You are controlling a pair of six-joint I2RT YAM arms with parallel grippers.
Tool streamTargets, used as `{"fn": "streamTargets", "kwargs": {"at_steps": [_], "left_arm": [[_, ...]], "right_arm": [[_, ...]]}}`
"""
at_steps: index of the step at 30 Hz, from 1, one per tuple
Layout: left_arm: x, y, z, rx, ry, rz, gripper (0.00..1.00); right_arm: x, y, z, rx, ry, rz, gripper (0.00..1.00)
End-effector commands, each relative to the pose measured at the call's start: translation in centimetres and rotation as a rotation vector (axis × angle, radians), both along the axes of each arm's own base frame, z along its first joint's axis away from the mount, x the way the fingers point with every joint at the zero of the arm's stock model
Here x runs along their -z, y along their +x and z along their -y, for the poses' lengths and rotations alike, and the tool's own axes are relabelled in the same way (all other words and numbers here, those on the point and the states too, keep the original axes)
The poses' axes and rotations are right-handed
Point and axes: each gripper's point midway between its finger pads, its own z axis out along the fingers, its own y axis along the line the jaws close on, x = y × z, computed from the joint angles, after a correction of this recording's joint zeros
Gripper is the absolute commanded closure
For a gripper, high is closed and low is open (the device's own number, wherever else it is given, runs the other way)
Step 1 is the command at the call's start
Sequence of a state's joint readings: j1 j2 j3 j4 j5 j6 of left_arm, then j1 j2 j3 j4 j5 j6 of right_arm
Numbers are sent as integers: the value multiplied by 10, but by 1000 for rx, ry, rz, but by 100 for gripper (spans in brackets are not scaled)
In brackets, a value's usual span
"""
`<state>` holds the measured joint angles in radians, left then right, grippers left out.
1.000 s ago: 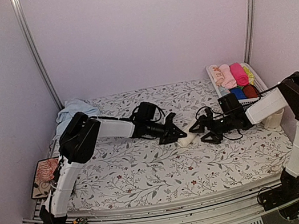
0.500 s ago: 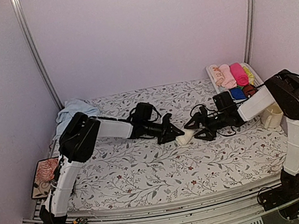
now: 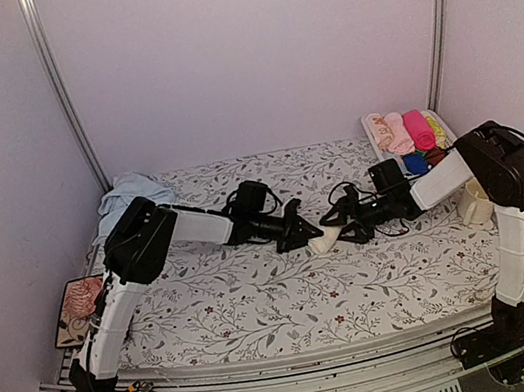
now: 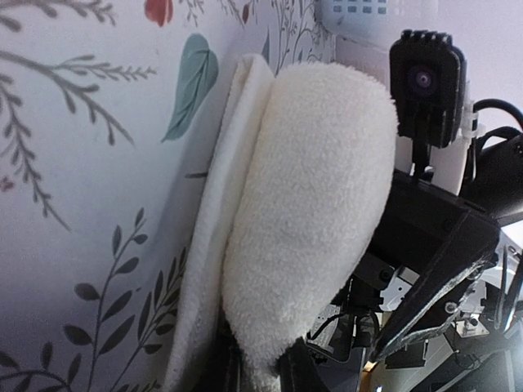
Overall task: Roll the towels
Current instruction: Pick up the towel from the center of the board.
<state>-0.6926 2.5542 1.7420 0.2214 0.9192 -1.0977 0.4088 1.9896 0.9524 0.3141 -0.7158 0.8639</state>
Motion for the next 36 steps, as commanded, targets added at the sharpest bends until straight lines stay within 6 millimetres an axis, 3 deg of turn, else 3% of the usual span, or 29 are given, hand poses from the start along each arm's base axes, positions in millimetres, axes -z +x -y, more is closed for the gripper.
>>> {"fn": "streamTargets", "kwargs": {"at_steps": [1, 9, 19, 30, 36], "left_arm": [[57, -1, -17, -56, 114, -97, 93], [56, -1, -16, -52, 103, -103, 90], [59, -5, -18, -48, 105, -110, 87], [54, -6, -14, -40, 80, -114, 85], [55, -10, -13, -31, 75, -119, 85]], "right_arm": [[31, -5, 7, 3, -57, -70, 28], [40, 0, 8, 15, -86, -80, 29], [55, 7, 12, 49, -129, -97, 42], [62, 18, 13, 79, -162, -102, 43], [69, 20, 13, 76, -177, -109, 70]]}}
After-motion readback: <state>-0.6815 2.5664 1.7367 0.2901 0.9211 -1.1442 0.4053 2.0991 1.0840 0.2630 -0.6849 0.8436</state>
